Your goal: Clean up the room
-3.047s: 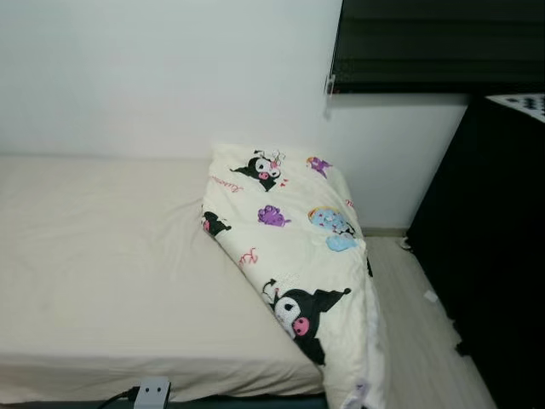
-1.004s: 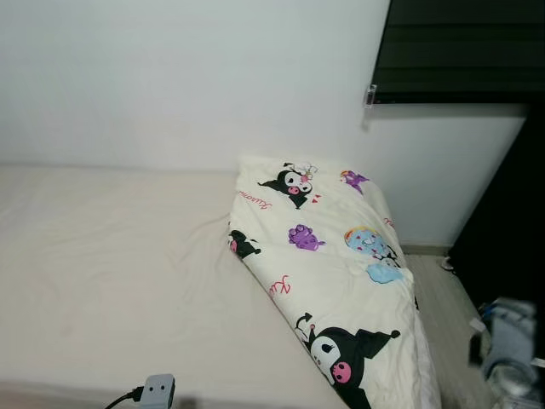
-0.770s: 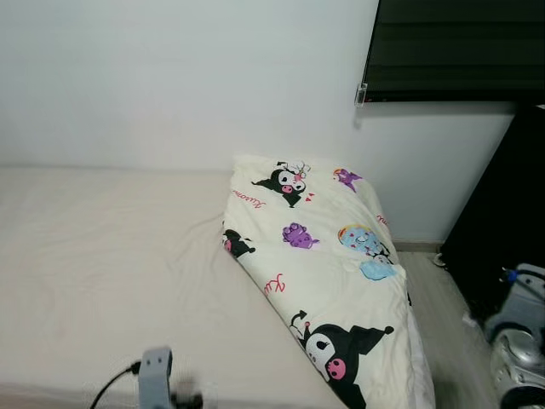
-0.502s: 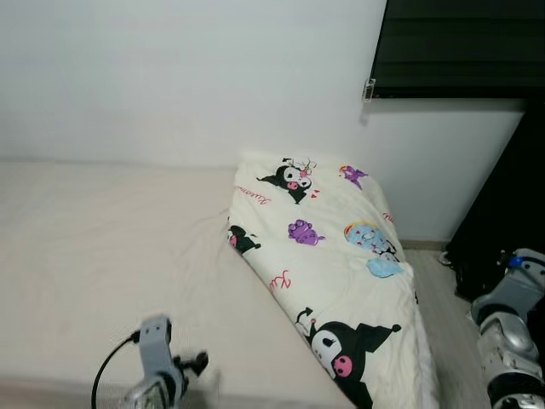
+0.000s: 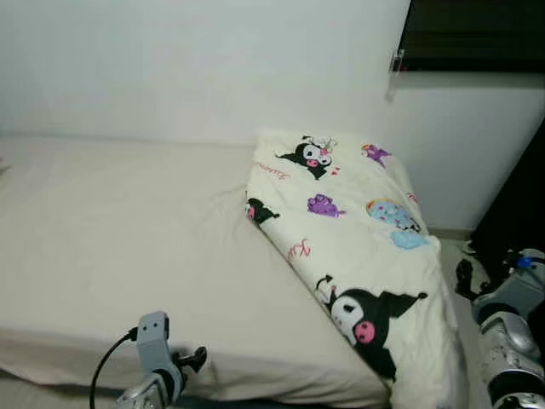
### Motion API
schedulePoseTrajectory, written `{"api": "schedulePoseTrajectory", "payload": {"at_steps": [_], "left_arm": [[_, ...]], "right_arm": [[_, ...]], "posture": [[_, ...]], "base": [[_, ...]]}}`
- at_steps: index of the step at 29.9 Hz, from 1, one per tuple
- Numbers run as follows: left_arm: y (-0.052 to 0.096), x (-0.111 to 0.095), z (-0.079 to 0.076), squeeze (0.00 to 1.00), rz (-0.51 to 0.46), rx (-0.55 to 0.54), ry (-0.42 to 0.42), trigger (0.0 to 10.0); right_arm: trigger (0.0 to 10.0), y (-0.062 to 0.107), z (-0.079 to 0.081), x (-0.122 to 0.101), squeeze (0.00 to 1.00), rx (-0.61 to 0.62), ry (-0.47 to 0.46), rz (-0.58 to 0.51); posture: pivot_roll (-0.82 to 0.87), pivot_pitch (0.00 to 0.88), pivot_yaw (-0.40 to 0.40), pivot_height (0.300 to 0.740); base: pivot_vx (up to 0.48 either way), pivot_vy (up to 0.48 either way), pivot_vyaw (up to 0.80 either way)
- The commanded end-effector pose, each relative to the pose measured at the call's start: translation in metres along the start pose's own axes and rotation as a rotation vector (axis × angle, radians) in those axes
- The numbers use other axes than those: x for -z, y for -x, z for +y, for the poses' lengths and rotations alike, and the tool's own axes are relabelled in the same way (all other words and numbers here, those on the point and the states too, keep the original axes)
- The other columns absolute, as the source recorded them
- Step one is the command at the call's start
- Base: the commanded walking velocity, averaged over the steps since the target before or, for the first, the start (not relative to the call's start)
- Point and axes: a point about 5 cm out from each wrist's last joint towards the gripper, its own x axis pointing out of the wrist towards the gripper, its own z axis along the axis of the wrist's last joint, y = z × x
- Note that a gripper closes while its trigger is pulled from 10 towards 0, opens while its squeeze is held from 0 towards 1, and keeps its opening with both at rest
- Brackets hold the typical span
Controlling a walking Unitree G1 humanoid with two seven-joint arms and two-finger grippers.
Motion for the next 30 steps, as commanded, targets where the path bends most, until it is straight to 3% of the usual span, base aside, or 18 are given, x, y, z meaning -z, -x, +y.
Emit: {"api": "schedulePoseTrajectory", "payload": {"at_steps": [1,5,10,12,14,15,16,19,20,21,30], "left_arm": [[0.002,0.001,0.006,0.00,0.009,-0.014,-0.003,10.0],[0.004,0.004,0.010,0.00,0.022,-0.020,-0.018,10.0],[0.006,0.006,0.013,0.00,0.030,-0.021,-0.028,10.0],[0.006,0.008,0.014,0.00,0.038,-0.017,-0.037,10.0],[0.007,0.009,0.014,0.00,0.040,-0.015,-0.040,10.0],[0.007,0.010,0.014,0.00,0.044,-0.008,-0.048,10.0],[0.007,0.010,0.014,0.00,0.044,-0.008,-0.048,10.0],[0.008,0.012,0.015,0.00,0.053,0.001,-0.063,10.0],[0.008,0.012,0.015,0.00,0.053,0.001,-0.063,10.0],[0.010,0.013,0.017,0.00,0.062,0.002,-0.073,10.0],[0.012,0.013,0.024,0.00,0.066,-0.005,-0.079,10.0]], "right_arm": [[10.0,0.002,-0.009,0.001,0.00,0.035,-0.022,0.003],[10.0,0.003,-0.018,-0.001,0.00,0.064,-0.026,-0.003],[10.0,0.005,-0.021,0.003,0.00,0.038,-0.115,-0.001],[10.0,0.008,-0.016,0.012,0.00,-0.050,-0.232,0.018],[10.0,0.010,-0.013,0.016,0.00,-0.090,-0.269,0.021],[10.0,0.012,-0.009,0.017,0.00,-0.158,-0.331,-0.004],[10.0,0.012,-0.009,0.017,0.00,-0.158,-0.331,-0.004],[10.0,0.018,-0.006,0.013,0.00,-0.306,-0.528,-0.122],[10.0,0.018,-0.006,0.013,0.00,-0.306,-0.528,-0.122],[10.0,0.021,-0.002,0.015,0.00,-0.373,-0.604,-0.126],[10.0,0.026,0.001,0.041,0.00,-0.306,-0.556,0.003]], "posture": [[-0.04,0.041,0.025,0.576],[-0.03,0.044,0.031,0.576],[-0.03,0.053,0.042,0.576],[-0.02,0.062,0.050,0.576],[-0.02,0.064,0.051,0.576],[-0.01,0.067,0.054,0.576],[-0.01,0.067,0.054,0.576],[0.00,0.077,0.062,0.576],[0.00,0.077,0.062,0.576],[0.01,0.088,0.070,0.576],[0.02,0.092,0.068,0.576]], "base": [[0.000,0.000,0.00],[0.000,0.000,0.00],[0.000,0.000,0.00],[0.000,0.000,0.00],[0.000,0.000,0.00],[0.000,0.000,0.00],[0.000,0.000,0.00],[0.000,0.000,0.00],[0.000,0.000,0.00],[0.000,0.000,0.00],[0.000,0.000,0.00]]}}
